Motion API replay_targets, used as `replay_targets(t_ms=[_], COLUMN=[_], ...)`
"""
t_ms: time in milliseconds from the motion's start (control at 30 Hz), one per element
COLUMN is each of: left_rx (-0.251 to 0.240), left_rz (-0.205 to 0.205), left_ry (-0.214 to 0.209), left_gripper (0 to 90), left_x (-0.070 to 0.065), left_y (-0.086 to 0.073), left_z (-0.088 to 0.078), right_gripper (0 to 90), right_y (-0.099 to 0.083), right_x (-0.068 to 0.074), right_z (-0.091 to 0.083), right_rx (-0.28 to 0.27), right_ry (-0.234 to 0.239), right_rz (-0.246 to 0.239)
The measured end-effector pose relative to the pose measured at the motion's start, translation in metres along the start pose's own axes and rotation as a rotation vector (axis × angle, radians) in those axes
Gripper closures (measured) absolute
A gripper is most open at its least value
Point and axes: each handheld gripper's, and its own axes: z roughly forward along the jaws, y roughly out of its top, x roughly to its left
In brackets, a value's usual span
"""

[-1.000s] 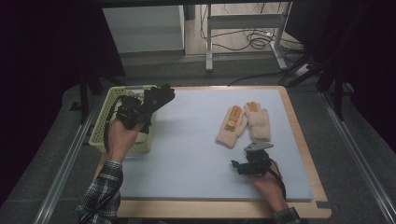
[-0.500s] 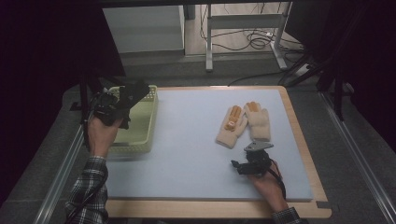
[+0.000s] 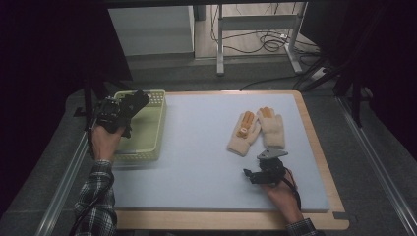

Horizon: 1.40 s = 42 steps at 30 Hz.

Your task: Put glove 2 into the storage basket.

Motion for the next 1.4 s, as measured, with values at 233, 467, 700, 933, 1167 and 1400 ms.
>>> replay_targets(t_ms=[233, 467, 700, 933, 1167, 1400], left_rx=[0.108, 0.180, 0.271, 0.219, 0.091, 0.015], left_rz=[-0.011, -0.022, -0.017, 0.000, -0.013, 0.024], left_ry=[0.061, 0.086, 0.016, 0.000, -0.055, -0.166], left_gripper=[60.1, 55.5, 21.0, 7.7, 9.5, 8.6], left_x=[0.004, 0.009, 0.004, 0.005, 0.015, 0.012], left_y=[0.003, 0.002, 0.004, 0.004, 0.005, -0.002], left_z=[0.024, 0.042, 0.054, 0.045, 0.014, 0.000], right_gripper=[20.6, 20.6, 20.6, 20.6, 20.6, 20.6], right_y=[0.000, 0.000, 0.000, 0.000, 0.000, 0.000], right_x=[0.000, 0.000, 0.000, 0.000, 0.000, 0.000], right_z=[0.000, 0.000, 0.000, 0.000, 0.000, 0.000], right_rx=[0.000, 0.001, 0.001, 0.001, 0.001, 0.000], right_ry=[0.000, 0.000, 0.000, 0.000, 0.000, 0.000], right_rz=[0.000, -0.001, -0.001, -0.001, -0.001, 0.000])
